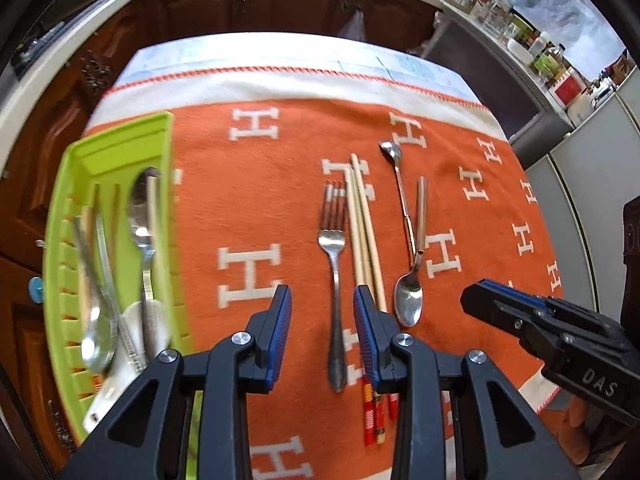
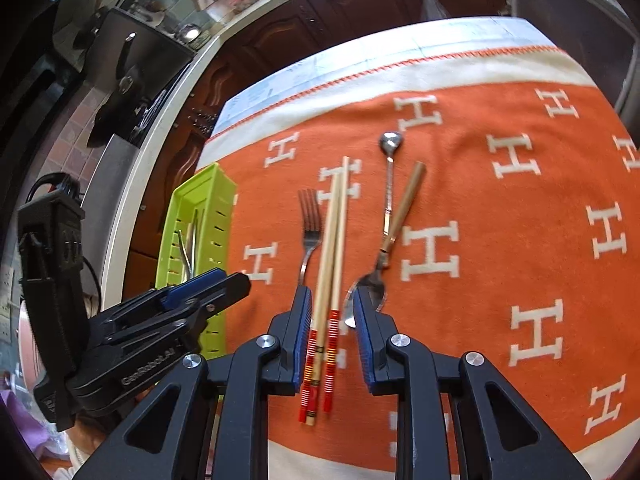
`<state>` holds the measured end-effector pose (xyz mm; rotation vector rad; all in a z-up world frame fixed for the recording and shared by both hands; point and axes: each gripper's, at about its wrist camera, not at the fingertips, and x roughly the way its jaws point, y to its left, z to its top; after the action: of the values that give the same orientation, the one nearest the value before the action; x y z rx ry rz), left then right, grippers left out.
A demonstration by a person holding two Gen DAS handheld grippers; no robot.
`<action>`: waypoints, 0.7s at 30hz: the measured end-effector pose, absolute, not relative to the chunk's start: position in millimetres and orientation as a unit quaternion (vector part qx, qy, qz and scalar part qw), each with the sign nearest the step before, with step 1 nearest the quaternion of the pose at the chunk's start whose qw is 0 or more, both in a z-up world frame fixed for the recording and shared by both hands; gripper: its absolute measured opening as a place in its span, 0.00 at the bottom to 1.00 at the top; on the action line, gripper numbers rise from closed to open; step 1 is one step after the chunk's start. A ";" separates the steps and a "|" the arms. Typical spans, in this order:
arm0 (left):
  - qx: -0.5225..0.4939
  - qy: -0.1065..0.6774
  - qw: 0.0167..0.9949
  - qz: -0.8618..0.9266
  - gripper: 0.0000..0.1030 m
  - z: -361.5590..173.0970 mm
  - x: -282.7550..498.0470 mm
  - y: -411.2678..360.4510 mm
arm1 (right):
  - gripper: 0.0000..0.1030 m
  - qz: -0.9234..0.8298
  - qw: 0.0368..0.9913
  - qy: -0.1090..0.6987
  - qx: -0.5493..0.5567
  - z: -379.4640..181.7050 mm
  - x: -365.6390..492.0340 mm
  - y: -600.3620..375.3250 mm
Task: Organize utensils
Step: 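Move both grippers back over the remaining fork, spoon and chopsticks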
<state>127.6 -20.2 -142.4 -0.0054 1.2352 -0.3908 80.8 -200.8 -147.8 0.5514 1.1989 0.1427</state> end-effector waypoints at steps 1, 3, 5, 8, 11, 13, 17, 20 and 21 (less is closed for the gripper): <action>-0.001 0.576 0.797 -0.181 0.29 -146.8 129.0 -23.7 | 0.21 0.066 0.786 0.558 0.258 -150.7 80.1 -202.7; 0.005 0.580 0.795 -0.177 0.29 -154.8 132.6 -29.7 | 0.21 0.066 0.783 0.560 0.261 -157.0 79.4 -205.0; 0.011 0.586 0.791 -0.174 0.29 -163.7 135.6 -35.4 | 0.21 0.067 0.780 0.563 0.265 -164.4 79.2 -208.3; 0.027 0.597 0.785 -0.165 0.29 -176.1 138.5 -42.4 | 0.21 0.068 0.776 0.566 0.272 -173.3 78.9 -213.3; 0.047 0.601 0.784 -0.149 0.18 -185.4 140.2 -47.5 | 0.21 0.069 0.774 0.565 0.277 -179.3 80.7 -216.9; 0.052 0.601 0.783 -0.149 0.16 -187.9 140.0 -50.6 | 0.21 0.070 0.775 0.564 0.277 -182.6 81.7 -218.9; 0.099 0.593 0.786 -0.140 0.15 -191.2 134.3 -64.0 | 0.21 0.073 0.776 0.564 0.273 -185.6 83.1 -219.0; 0.127 0.581 0.792 -0.136 0.12 -190.7 129.4 -74.6 | 0.21 0.078 0.779 0.563 0.264 -186.9 84.1 -215.8; 0.131 0.578 0.794 -0.137 0.11 -190.7 128.4 -76.4 | 0.21 0.079 0.779 0.564 0.263 -187.4 84.2 -214.8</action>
<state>128.4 -76.4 -190.7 0.2811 1.2434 -0.2938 84.2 -214.8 -187.4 0.5679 1.2185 0.1716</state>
